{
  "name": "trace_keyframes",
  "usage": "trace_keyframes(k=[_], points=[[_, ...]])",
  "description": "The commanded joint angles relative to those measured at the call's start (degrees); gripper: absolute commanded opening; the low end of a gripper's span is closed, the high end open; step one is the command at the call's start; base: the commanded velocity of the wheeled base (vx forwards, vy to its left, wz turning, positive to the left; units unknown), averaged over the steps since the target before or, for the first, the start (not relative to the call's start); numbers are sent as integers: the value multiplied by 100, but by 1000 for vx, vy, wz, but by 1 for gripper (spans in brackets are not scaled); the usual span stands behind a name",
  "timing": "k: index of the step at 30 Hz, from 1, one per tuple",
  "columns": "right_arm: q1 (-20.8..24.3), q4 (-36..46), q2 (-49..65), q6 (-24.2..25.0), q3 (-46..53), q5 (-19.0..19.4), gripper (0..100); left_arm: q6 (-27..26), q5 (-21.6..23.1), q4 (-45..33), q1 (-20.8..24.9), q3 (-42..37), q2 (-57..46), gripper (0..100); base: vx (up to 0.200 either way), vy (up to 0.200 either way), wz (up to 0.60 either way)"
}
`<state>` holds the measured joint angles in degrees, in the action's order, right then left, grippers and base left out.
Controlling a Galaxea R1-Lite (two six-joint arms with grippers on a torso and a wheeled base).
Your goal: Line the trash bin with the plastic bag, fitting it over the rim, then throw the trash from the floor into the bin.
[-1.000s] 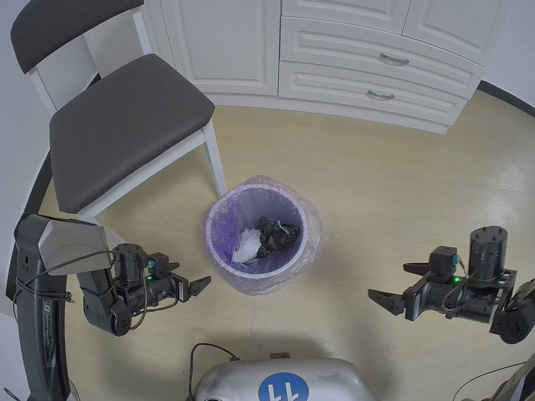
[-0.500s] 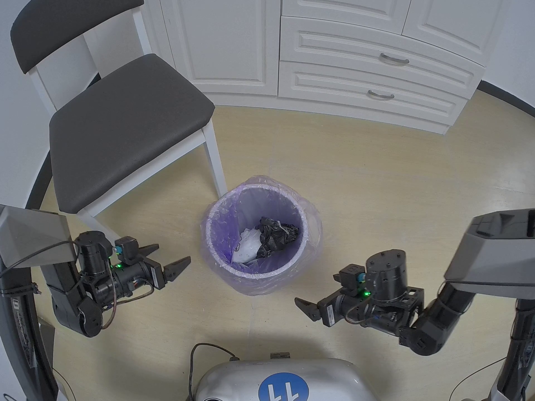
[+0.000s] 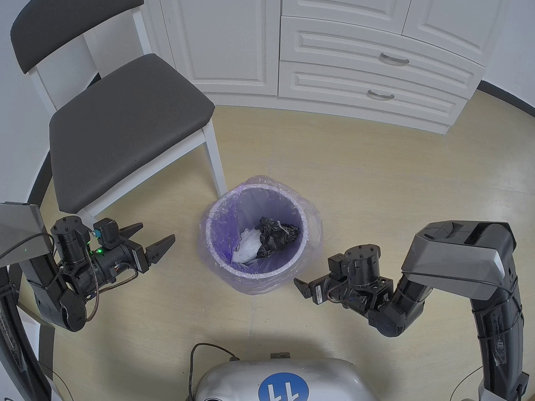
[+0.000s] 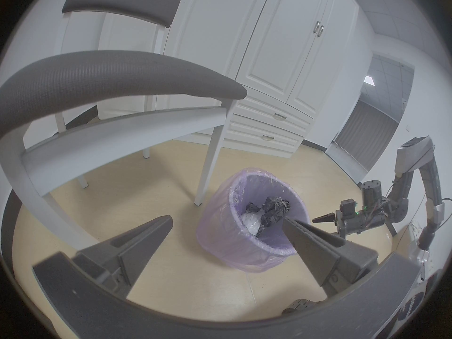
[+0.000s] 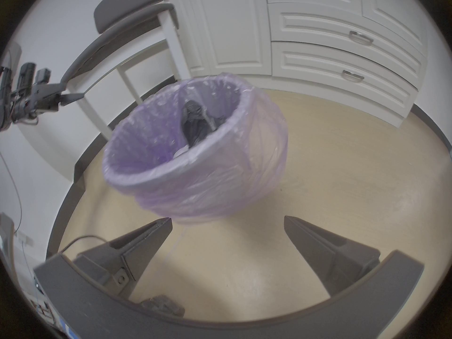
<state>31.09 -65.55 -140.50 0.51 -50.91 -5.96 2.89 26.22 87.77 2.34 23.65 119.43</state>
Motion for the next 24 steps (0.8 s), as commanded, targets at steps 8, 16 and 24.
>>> trace_keyframes(k=[8, 16, 24], points=[[-296, 165, -927, 854, -1439, -28, 100, -8, -3, 3, 3, -1, -69, 100, 0, 0, 0], [-569, 1369, -1472, 854, -2784, -28, 100, -8, -3, 3, -6, 34, -34, 100, 0, 0, 0], [-762, 3030, -2008, 503, -4516, -37, 100, -8, -3, 3, 3, 34, 1, 100, 0, 0, 0]])
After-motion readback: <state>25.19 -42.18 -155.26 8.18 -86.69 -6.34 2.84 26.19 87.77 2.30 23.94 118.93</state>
